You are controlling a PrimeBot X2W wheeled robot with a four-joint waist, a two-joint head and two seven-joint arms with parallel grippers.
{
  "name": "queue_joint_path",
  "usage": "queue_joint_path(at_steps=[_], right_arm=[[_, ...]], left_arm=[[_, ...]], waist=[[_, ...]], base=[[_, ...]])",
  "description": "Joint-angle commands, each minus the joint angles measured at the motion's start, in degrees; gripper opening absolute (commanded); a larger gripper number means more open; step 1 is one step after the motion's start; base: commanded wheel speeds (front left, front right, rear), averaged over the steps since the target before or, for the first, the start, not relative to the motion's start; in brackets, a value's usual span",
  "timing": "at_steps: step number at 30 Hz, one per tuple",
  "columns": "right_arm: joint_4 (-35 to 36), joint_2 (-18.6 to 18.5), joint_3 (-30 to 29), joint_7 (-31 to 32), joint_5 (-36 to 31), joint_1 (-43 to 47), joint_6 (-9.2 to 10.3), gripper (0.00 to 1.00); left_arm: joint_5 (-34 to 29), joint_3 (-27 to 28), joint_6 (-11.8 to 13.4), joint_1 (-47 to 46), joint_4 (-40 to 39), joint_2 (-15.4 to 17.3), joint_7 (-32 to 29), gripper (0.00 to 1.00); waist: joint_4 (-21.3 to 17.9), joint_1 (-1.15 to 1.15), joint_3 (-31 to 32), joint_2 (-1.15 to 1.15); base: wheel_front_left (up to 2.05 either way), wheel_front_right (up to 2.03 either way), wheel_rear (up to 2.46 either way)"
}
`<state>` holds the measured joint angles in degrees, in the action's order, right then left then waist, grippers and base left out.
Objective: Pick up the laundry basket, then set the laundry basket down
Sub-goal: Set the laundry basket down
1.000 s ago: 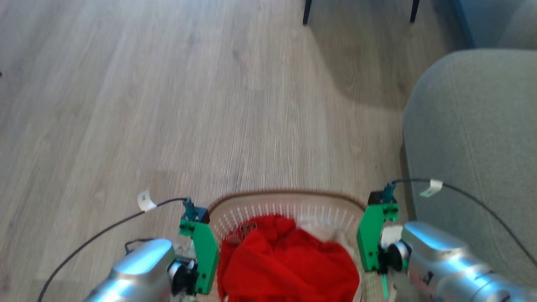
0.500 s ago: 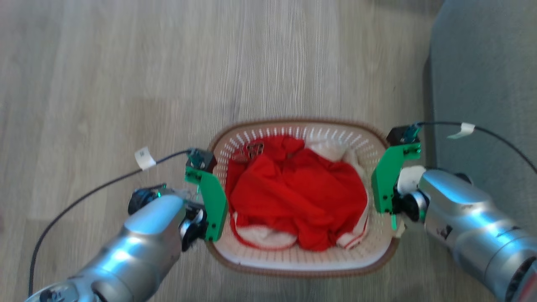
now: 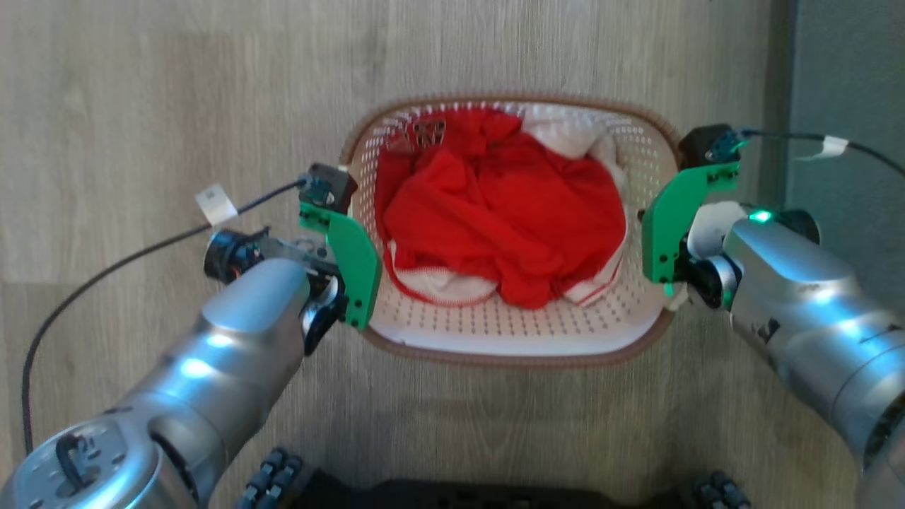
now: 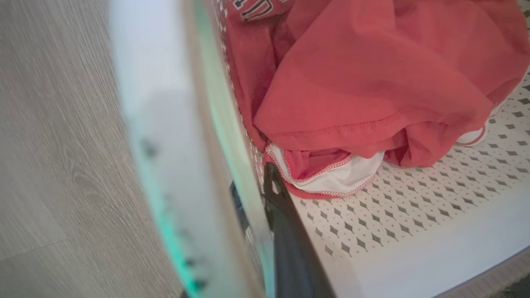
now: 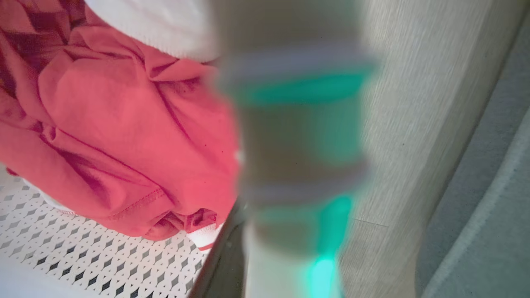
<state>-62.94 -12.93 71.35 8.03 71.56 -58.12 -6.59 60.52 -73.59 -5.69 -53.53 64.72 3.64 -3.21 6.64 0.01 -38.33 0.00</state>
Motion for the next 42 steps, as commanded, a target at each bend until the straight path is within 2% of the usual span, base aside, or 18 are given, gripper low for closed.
queue_joint_path(at_steps=[1, 6, 15, 19, 30, 40, 41, 42], right_arm=[[1.1, 1.4, 0.9, -1.3, -1.2, 0.6, -0.90, 0.00], [0.4, 1.5, 1.2, -3.2, -2.5, -0.8, -0.90, 0.00], [-0.2, 1.0, 1.4, -5.4, -3.5, -2.2, -0.90, 0.00], [-0.9, 1.0, 1.5, -7.2, -3.3, -2.3, -0.90, 0.00], [-2.1, 1.0, 1.6, -10.1, -3.9, -3.0, -0.90, 0.00], [-2.3, 0.1, 1.7, -11.2, -3.7, -3.5, -0.90, 0.00], [-2.5, 0.1, 1.7, -11.4, -3.7, -3.6, -0.90, 0.16], [-2.8, 0.1, 1.7, -11.6, -3.7, -3.6, -0.90, 0.44]], left_arm=[[-1.4, 0.3, -0.6, -2.6, -2.9, -0.8, 1.6, 0.00], [-1.1, 0.3, 0.8, -3.8, -3.7, -0.8, 2.2, 0.00], [-1.2, 0.3, 1.7, -5.5, -4.9, -0.8, 2.7, 0.00], [0.1, 0.3, 3.1, -5.8, -5.6, -0.8, 3.5, 0.00], [0.1, 0.3, 3.6, -5.8, -7.0, -0.8, 2.8, 0.00], [-0.4, 0.2, 5.0, -6.7, -7.1, -0.8, 4.3, 0.00], [-0.3, 0.2, 5.4, -6.8, -7.0, -0.8, 4.6, 0.34], [-0.4, 0.2, 5.8, -7.0, -6.9, -0.8, 5.0, 0.56]], waist=[[-0.5, -0.01, -3.9, 0.00], [-0.8, -0.01, -7.6, 0.00], [-0.6, -0.01, -11.8, 0.00], [-0.3, -0.01, -12.7, 0.00], [0.2, -0.01, -14.7, 0.00], [0.9, -0.01, -15.9, 0.00], [1.0, -0.01, -15.9, 0.00], [1.0, -0.01, -15.9, 0.00]], base=[[0.00, 0.00, 0.00], [0.00, 0.00, 0.00], [0.00, 0.00, 0.00], [0.00, 0.00, 0.00], [0.00, 0.00, 0.00], [0.00, 0.00, 0.00], [0.00, 0.00, 0.00], [0.00, 0.00, 0.00]])
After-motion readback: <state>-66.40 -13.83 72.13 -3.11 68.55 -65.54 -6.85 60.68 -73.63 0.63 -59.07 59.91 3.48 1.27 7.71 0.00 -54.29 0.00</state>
